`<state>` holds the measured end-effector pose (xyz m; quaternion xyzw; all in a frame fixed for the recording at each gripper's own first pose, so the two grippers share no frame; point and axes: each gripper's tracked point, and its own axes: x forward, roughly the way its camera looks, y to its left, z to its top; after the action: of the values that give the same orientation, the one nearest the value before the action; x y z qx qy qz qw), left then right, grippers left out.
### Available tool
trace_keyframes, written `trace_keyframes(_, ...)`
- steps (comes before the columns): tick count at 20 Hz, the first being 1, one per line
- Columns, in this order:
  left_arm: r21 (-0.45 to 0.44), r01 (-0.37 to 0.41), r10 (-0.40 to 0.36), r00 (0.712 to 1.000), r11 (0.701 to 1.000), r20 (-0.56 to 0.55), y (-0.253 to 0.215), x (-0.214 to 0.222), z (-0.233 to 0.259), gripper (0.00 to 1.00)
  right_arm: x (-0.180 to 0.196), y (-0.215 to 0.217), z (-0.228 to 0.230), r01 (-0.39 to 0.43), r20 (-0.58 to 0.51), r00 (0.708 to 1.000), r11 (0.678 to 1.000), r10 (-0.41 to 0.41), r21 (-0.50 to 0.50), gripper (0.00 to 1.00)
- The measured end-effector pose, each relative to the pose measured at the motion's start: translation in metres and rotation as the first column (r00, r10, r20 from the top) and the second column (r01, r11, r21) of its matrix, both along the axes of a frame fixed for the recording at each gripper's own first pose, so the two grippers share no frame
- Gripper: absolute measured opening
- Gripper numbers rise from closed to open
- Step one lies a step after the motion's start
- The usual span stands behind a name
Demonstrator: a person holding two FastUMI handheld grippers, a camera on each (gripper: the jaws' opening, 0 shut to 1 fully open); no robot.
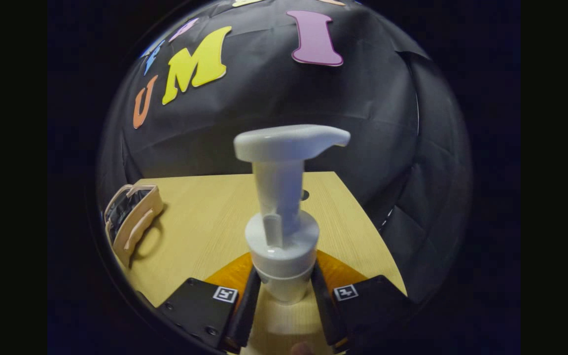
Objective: First open the suitcase, pack the skin care products into it, and then close the suitcase.
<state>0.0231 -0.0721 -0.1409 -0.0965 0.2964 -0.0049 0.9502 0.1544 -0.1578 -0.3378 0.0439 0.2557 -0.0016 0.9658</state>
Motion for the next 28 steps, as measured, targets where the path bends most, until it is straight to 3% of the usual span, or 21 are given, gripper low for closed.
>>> trace_keyframes(8, 0.056, 0.071, -0.069, 0.997, 0.996, -0.032, 0.082, 0.034, -0.021, 0.46, -0.033, 0.0, 0.033, 0.007, -0.052, 0.999, 1.0, -0.005, 0.03, 0.48)
trace_keyframes(12, -0.081, 0.126, -0.134, 0.986, 0.989, -0.096, 0.089, 0.048, -0.061, 0.45, -0.067, 0.015, 0.084, -0.014, -0.063, 0.998, 0.996, 0.019, 0.084, 0.47)
trace_keyframes(14, -0.152, 0.15, -0.174, 0.972, 0.977, -0.158, 0.089, 0.053, -0.089, 0.44, -0.089, 0.036, 0.108, -0.06, -0.09, 0.993, 0.986, 0.075, 0.158, 0.45)
trace_keyframes(18, -0.265, 0.164, -0.238, 0.93, 0.95, -0.279, 0.092, 0.06, -0.138, 0.43, -0.13, 0.063, 0.151, -0.097, -0.115, 0.985, 0.969, 0.126, 0.228, 0.47)
trace_keyframes(19, -0.291, 0.158, -0.25, 0.916, 0.944, -0.314, 0.091, 0.058, -0.147, 0.51, -0.141, 0.07, 0.156, -0.097, -0.128, 0.983, 0.963, 0.132, 0.25, 0.47)
trace_keyframes(20, -0.298, 0.154, -0.258, 0.901, 0.942, -0.348, 0.093, 0.057, -0.157, 0.43, -0.15, 0.079, 0.162, -0.095, -0.134, 0.982, 0.958, 0.135, 0.272, 0.46)
trace_keyframes(22, -0.292, 0.162, -0.276, 0.869, 0.943, -0.41, 0.094, 0.055, -0.169, 0.42, -0.162, 0.097, 0.17, -0.101, -0.139, 0.979, 0.953, 0.146, 0.286, 0.43)
trace_keyframes(28, -0.327, 0.119, -0.304, 0.737, 0.938, -0.604, 0.091, 0.047, -0.179, 0.41, -0.176, 0.143, 0.192, -0.119, -0.125, 0.978, 0.936, 0.168, 0.331, 0.46)
